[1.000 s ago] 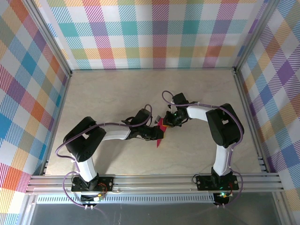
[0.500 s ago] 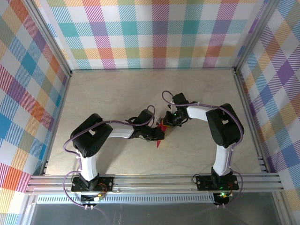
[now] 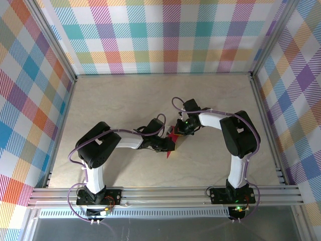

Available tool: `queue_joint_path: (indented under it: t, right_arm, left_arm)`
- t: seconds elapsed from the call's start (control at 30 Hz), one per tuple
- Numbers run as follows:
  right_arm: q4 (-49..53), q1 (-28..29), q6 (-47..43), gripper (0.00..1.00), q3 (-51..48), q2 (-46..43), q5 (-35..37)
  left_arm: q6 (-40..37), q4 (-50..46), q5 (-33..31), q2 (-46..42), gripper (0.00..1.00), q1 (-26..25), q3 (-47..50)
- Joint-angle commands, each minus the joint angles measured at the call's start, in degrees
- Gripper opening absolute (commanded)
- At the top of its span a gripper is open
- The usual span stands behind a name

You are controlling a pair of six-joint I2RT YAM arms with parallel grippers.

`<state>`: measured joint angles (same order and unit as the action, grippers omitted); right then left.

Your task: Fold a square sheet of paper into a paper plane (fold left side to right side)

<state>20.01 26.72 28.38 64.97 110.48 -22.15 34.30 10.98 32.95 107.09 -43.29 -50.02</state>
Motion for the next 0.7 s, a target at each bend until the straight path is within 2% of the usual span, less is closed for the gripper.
queue_joint_path:
  t: [0.0,0.4,0.67]
  right_arm:
    - [7.3,0.3,-2.1,0.00,-0.8,4.2,6.9]
    - [9.1,0.3,-2.9,0.00,0.5,5.0,7.7]
    - [9.2,0.3,-3.0,0.00,0.4,5.2,7.8]
  left_arm:
    - [-1.9,-3.5,0.7,-1.8,0.00,0.1,2.7]
    - [-6.7,-7.8,0.7,-6.3,0.00,0.2,7.5]
    - [-5.1,-5.2,0.5,-7.9,0.00,0.1,11.0]
